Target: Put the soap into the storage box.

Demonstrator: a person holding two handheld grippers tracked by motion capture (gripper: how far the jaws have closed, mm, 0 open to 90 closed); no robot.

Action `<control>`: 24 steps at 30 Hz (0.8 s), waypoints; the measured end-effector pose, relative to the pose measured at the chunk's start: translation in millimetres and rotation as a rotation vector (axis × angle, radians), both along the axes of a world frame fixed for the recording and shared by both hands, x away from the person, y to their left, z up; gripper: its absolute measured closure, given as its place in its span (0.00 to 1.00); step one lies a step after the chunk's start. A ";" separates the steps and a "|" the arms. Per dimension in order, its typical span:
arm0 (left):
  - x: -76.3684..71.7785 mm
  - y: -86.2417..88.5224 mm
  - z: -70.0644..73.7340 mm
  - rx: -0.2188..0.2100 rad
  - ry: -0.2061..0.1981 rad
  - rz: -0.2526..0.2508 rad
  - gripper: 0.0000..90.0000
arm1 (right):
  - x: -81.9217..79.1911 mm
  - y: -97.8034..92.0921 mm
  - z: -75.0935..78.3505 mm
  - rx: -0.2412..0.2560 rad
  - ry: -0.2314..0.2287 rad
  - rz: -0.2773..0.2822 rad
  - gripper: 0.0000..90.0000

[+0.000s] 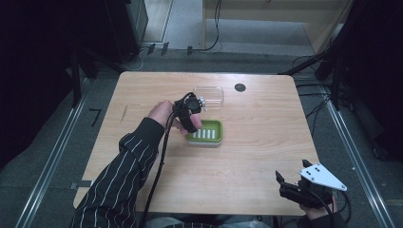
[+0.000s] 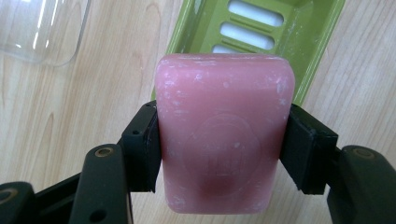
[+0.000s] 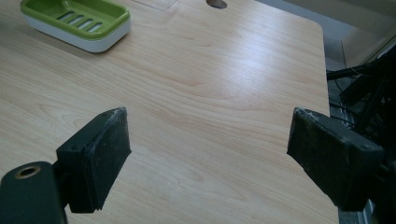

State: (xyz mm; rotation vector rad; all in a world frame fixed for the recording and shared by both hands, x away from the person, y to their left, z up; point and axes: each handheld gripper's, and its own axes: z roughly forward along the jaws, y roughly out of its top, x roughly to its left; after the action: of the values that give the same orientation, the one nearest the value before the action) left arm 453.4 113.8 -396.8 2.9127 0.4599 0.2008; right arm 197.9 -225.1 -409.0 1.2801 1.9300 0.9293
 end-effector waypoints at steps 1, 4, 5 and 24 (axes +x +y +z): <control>-0.1 -1.0 -0.1 -0.001 -0.003 0.000 0.43 | -0.6 -0.3 0.1 0.001 0.003 -0.002 0.15; 0.6 -3.4 -0.4 0.003 -0.005 -0.013 0.43 | -1.7 -1.2 0.0 0.000 0.001 -0.008 0.15; 0.7 -6.3 -1.1 0.005 -0.009 -0.020 0.43 | -2.2 -1.5 0.0 0.001 0.003 -0.010 0.15; 3.1 -27.1 -9.7 0.020 -0.027 -0.103 0.43 | -6.6 -5.5 -0.4 -0.004 0.006 -0.027 0.15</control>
State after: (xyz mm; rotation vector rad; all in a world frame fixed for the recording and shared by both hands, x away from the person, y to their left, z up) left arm 456.5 86.7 -406.5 2.9391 0.3036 0.2312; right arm 191.3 -230.7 -409.5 1.3050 1.9130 0.9090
